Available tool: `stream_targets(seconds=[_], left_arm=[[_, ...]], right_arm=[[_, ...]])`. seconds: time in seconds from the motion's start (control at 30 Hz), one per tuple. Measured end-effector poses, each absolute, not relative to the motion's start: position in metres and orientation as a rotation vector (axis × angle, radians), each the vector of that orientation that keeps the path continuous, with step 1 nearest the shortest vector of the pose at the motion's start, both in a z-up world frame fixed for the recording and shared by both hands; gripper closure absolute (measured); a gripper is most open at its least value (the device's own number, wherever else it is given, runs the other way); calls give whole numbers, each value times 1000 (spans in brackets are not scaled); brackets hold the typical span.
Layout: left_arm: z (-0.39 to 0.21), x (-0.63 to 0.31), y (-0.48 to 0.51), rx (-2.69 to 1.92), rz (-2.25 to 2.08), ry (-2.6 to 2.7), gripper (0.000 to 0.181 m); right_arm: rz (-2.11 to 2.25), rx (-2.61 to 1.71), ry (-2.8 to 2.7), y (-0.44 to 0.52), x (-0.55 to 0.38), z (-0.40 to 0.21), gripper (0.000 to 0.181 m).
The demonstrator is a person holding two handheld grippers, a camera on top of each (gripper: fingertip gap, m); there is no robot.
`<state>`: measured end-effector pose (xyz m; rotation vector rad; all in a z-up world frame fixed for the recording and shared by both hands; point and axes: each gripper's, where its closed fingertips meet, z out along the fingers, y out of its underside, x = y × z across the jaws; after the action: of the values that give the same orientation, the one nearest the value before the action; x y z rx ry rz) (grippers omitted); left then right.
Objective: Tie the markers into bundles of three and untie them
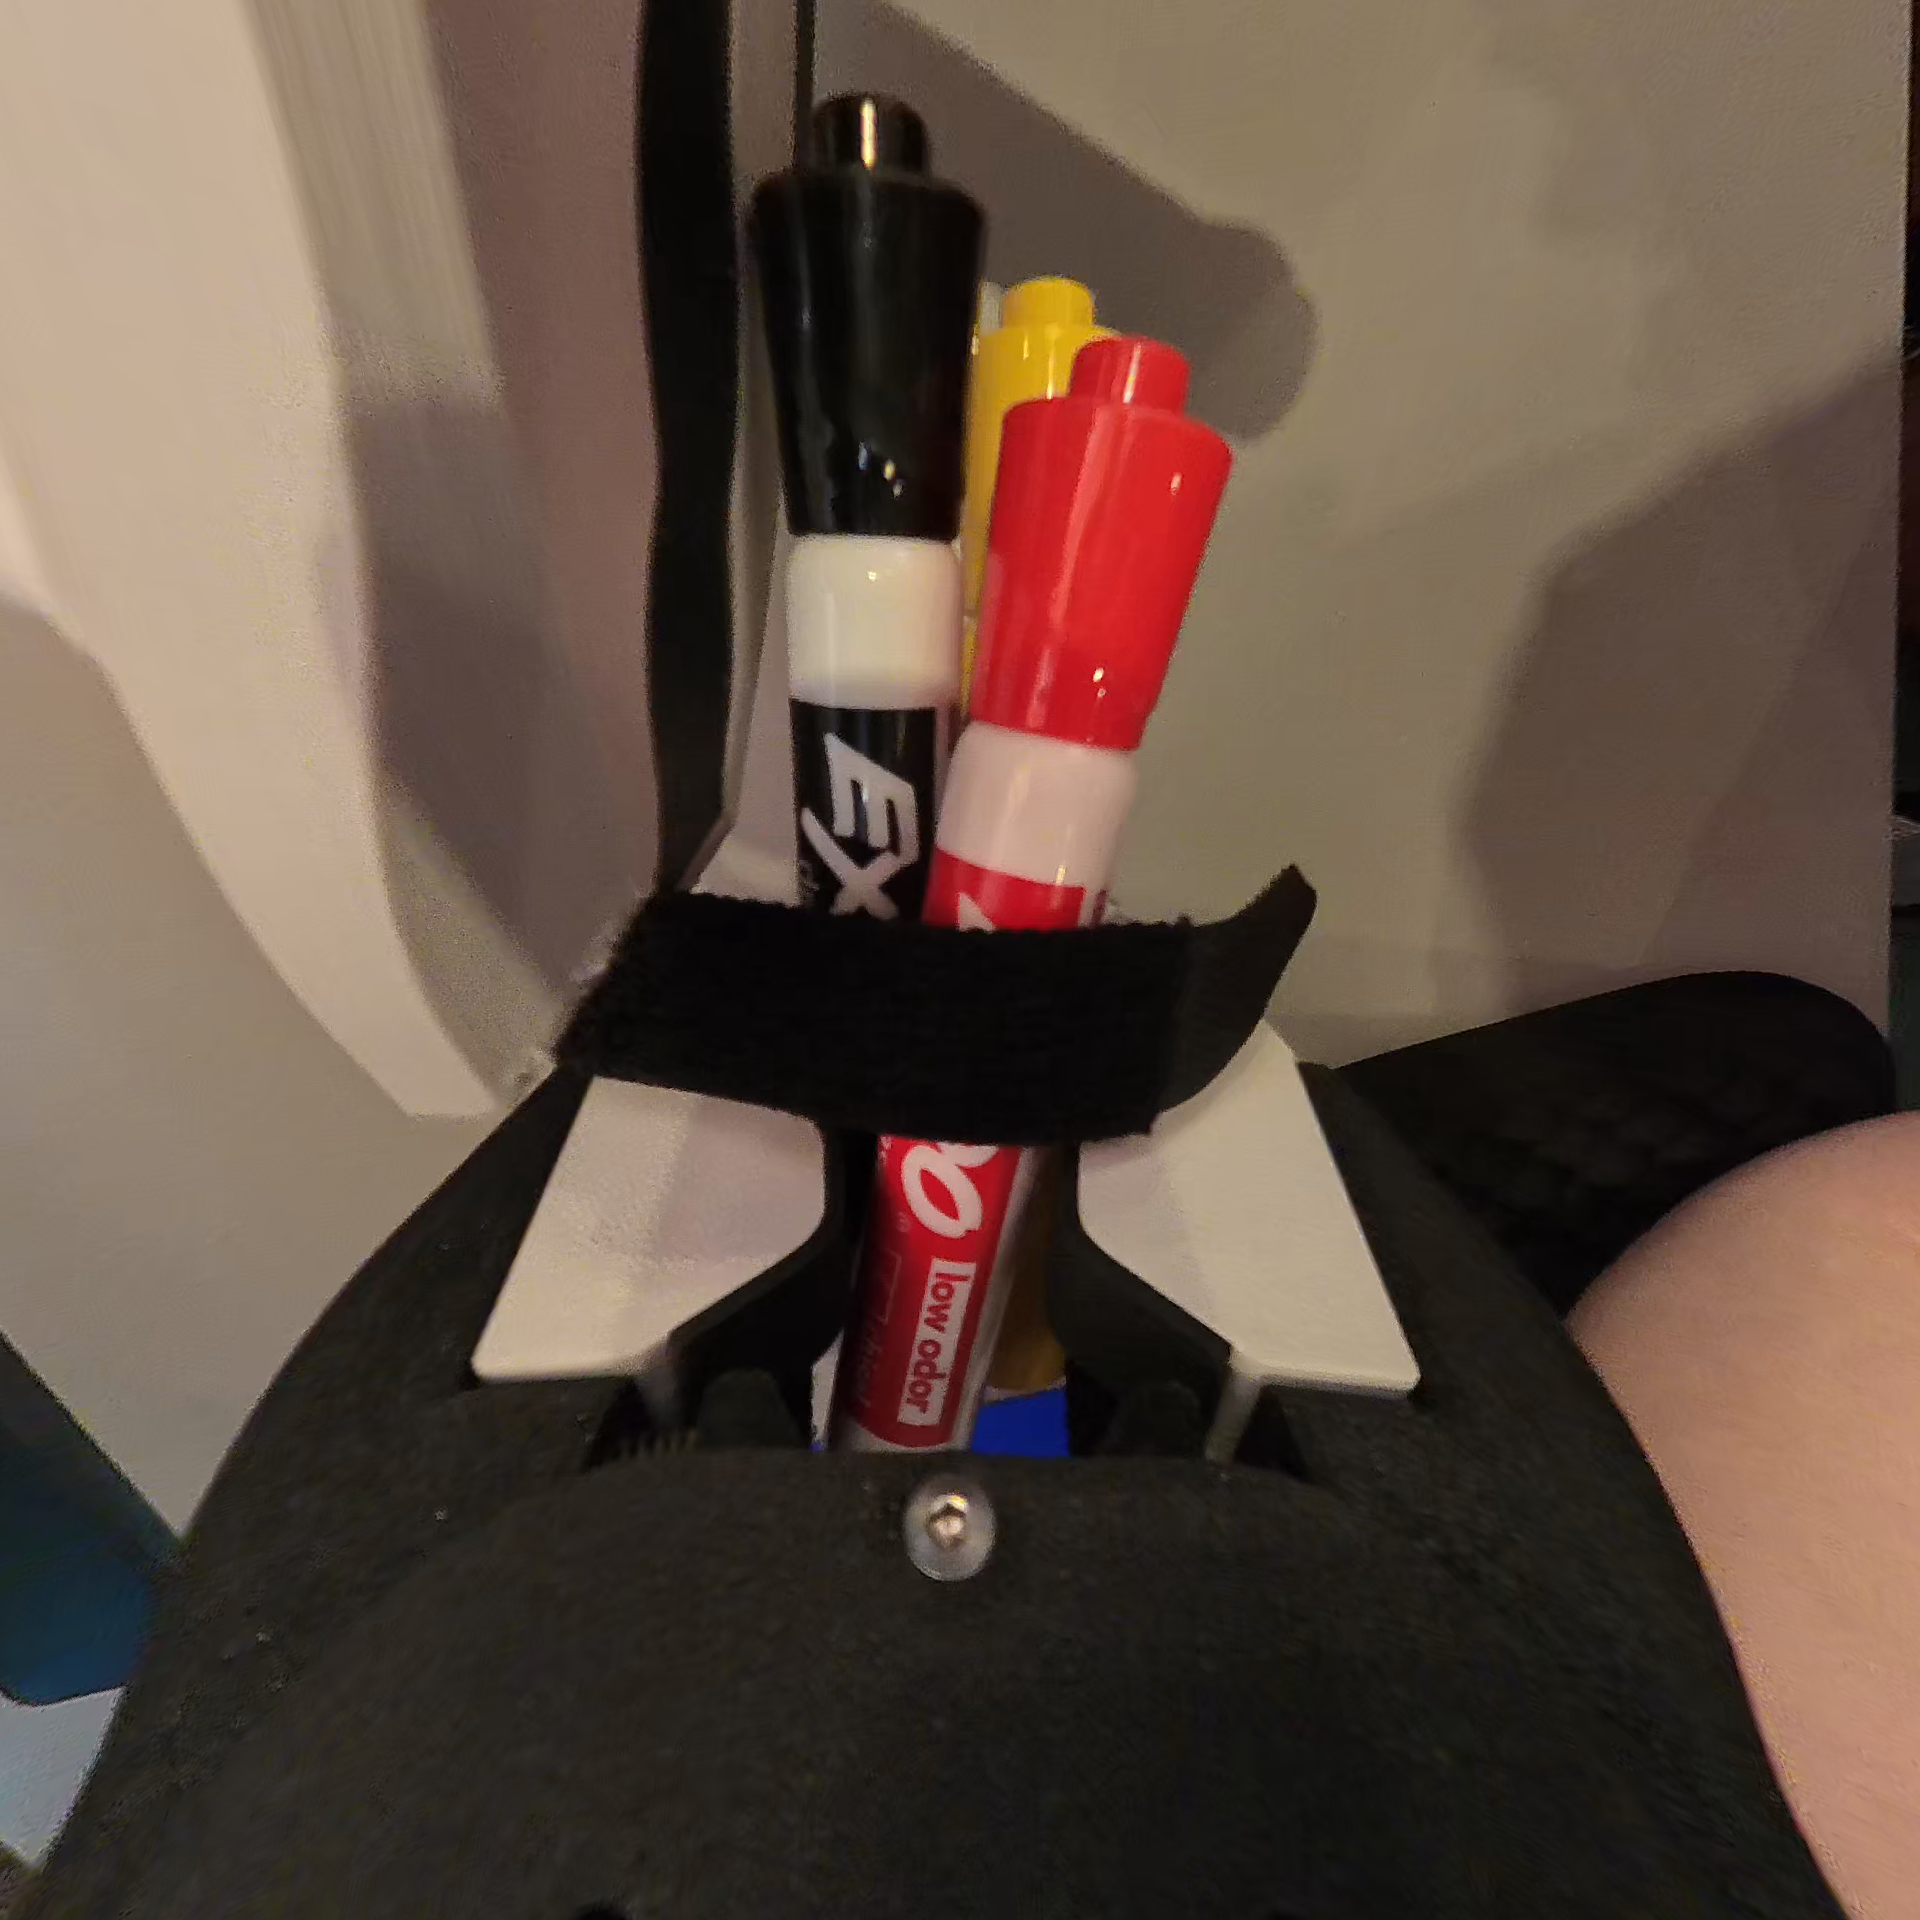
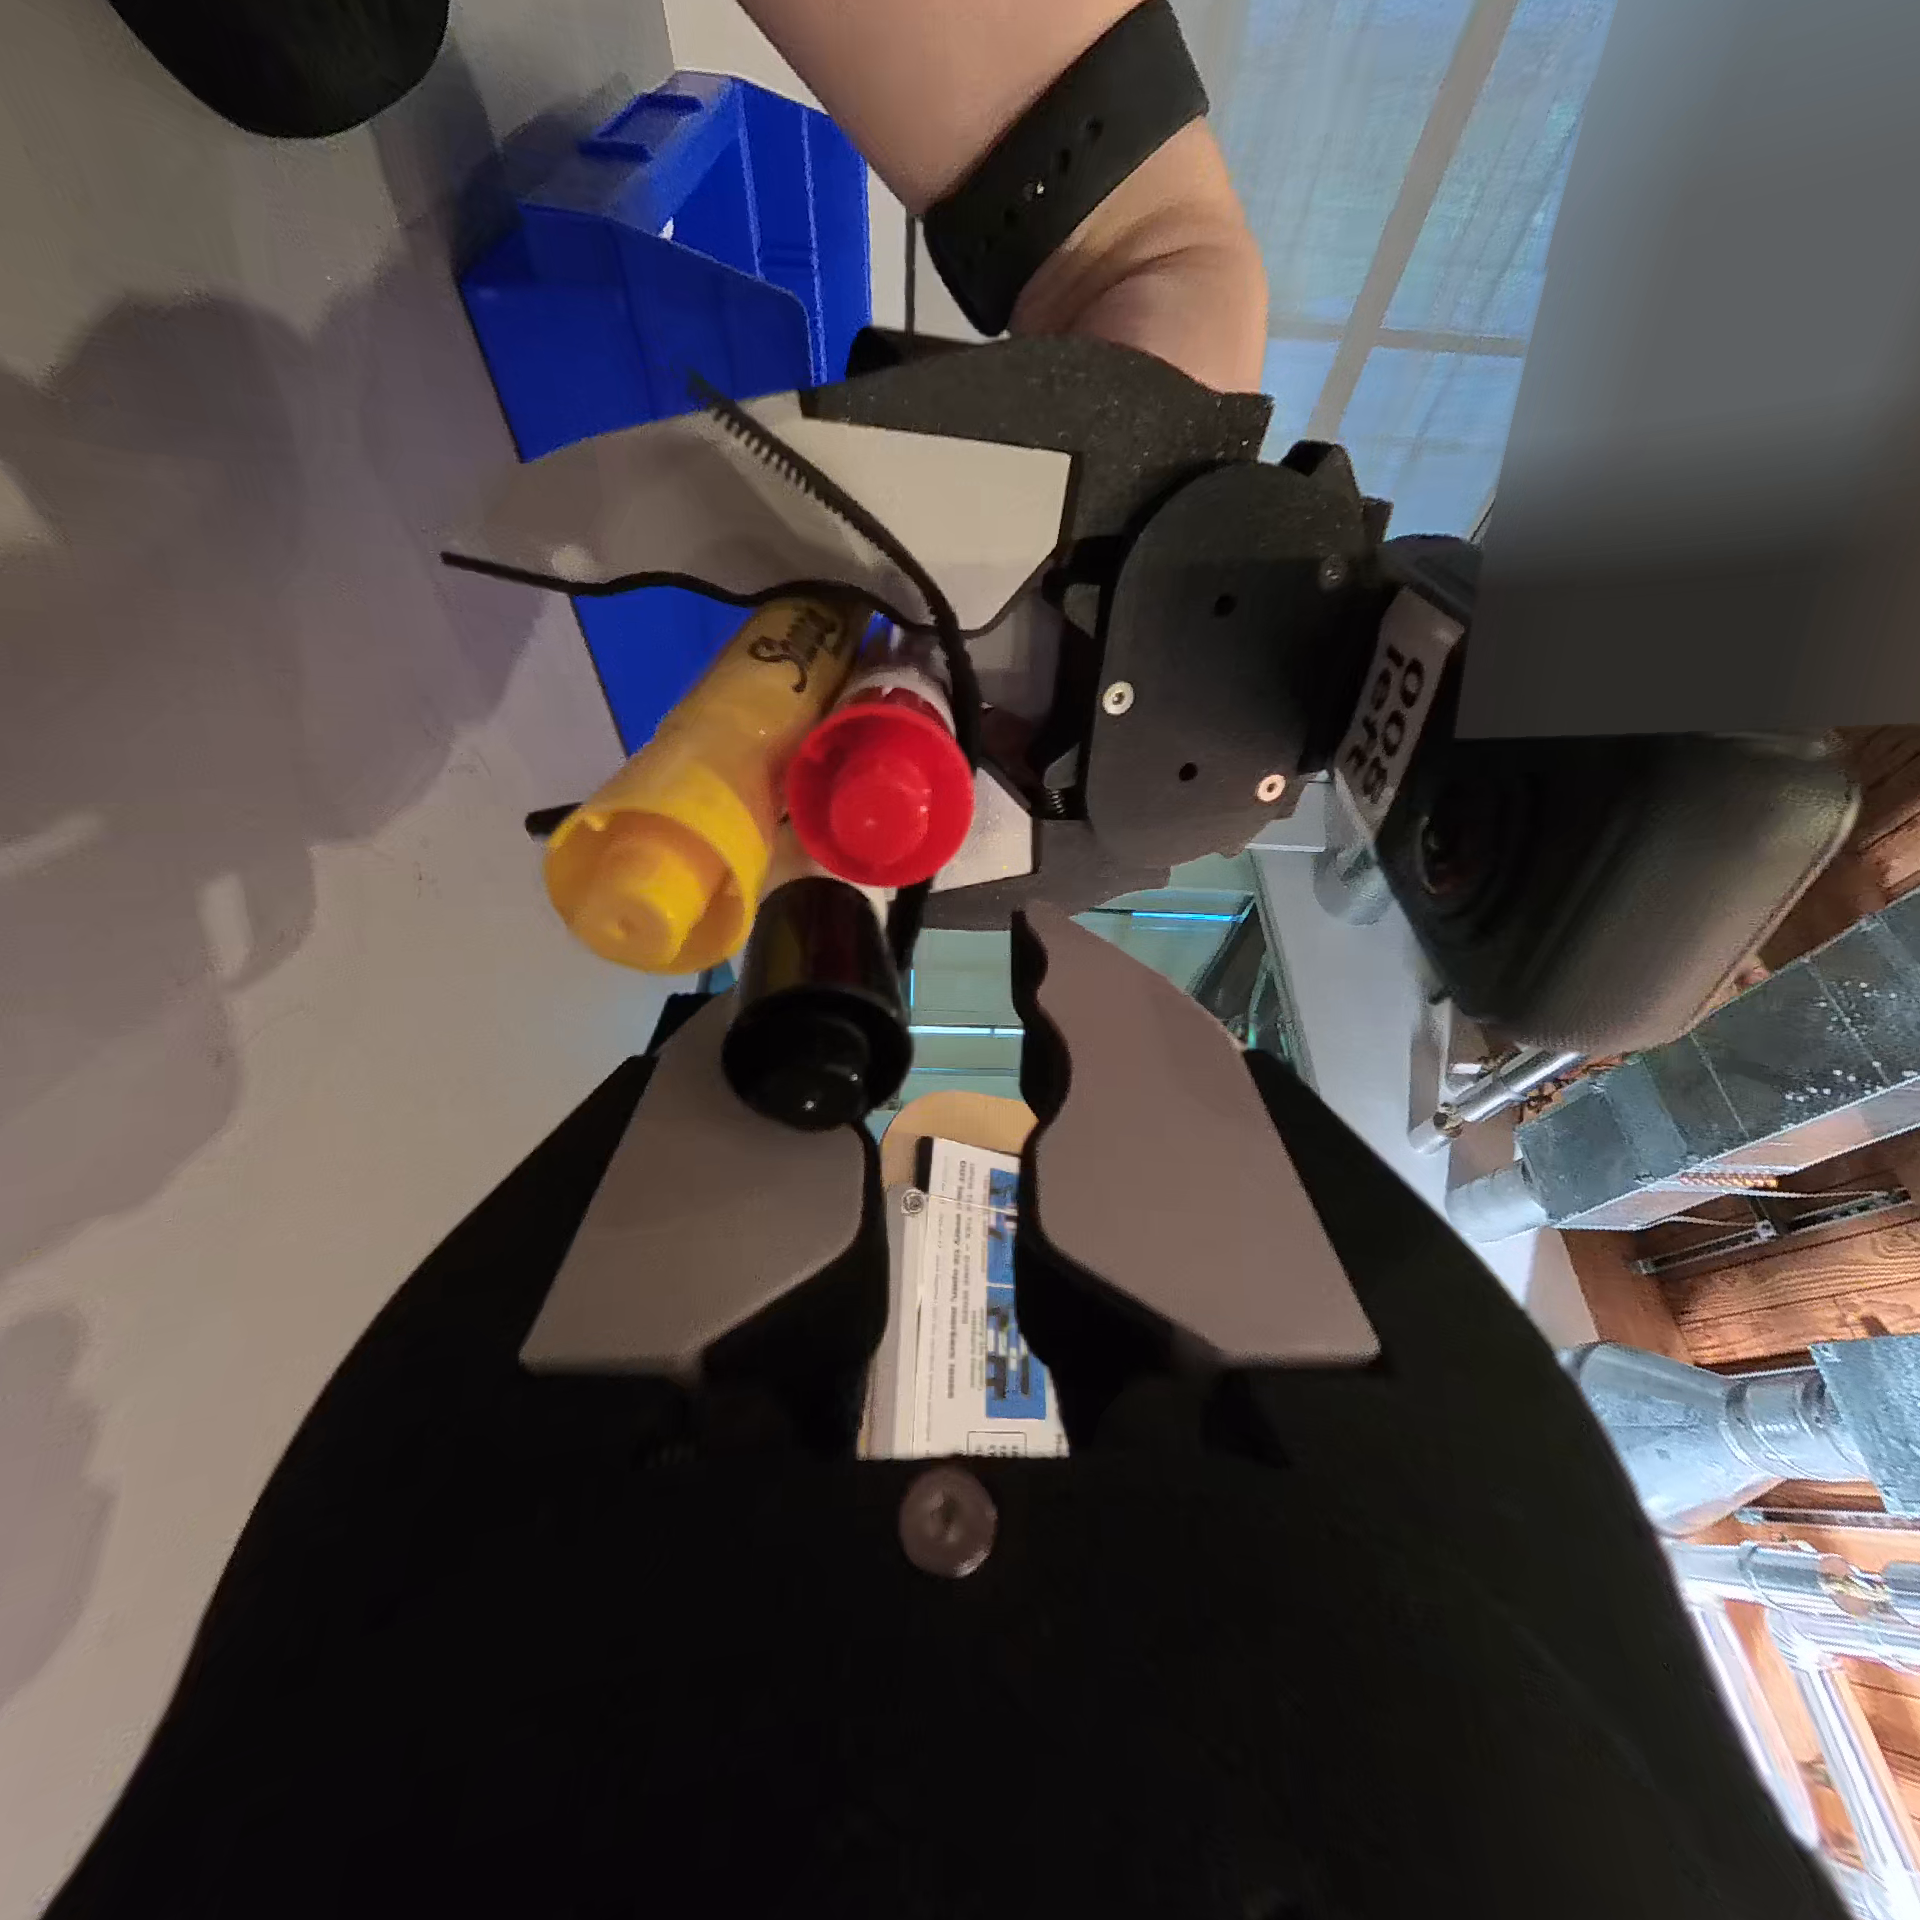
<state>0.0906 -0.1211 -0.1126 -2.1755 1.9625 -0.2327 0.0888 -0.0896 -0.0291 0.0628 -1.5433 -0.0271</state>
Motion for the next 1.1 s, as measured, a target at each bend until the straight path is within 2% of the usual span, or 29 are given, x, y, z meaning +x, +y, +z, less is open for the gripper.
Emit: stream_targets(seconds=[0.67,1.1], left_arm=[[-110,95,-122,-2126,-225,1984,138],[-117,103,-122,-2132,-306,1997,139]], right_arm=[[-152,113,-1681,-97,98,-14,159],[-13,-46,-1862,-93,102,-23,162]])
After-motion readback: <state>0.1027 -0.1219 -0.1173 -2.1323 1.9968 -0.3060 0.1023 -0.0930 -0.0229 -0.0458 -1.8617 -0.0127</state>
